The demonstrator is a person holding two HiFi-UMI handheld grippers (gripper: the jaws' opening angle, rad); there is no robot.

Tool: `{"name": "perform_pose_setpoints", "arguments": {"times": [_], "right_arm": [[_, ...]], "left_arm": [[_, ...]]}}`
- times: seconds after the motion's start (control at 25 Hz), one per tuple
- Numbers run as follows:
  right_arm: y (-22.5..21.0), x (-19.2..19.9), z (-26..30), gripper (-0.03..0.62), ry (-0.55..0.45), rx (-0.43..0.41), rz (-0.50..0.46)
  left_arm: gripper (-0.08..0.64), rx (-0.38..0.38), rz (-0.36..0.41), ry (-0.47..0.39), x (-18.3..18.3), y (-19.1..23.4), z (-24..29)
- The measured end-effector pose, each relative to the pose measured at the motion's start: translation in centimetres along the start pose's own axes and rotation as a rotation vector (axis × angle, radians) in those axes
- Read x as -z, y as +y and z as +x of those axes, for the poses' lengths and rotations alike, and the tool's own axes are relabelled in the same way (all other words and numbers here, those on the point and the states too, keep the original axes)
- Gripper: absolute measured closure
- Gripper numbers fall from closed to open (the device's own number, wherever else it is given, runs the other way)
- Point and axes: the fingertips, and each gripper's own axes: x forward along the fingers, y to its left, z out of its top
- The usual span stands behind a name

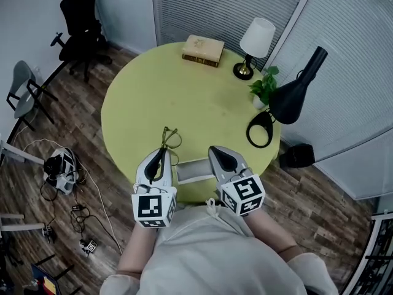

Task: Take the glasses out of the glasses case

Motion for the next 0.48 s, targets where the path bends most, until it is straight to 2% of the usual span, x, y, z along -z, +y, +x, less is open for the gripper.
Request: {"name": "perform_pose_setpoints", "arguments": {"times": [0.48], "right_arm": [[0.38,-0.51,-0.34,0.594,-0.007,-0.004,-0.063]], "left_arm": [[0.543,-0.006,0.014,-0.004,-0.19,-0.09,0.45]]}}
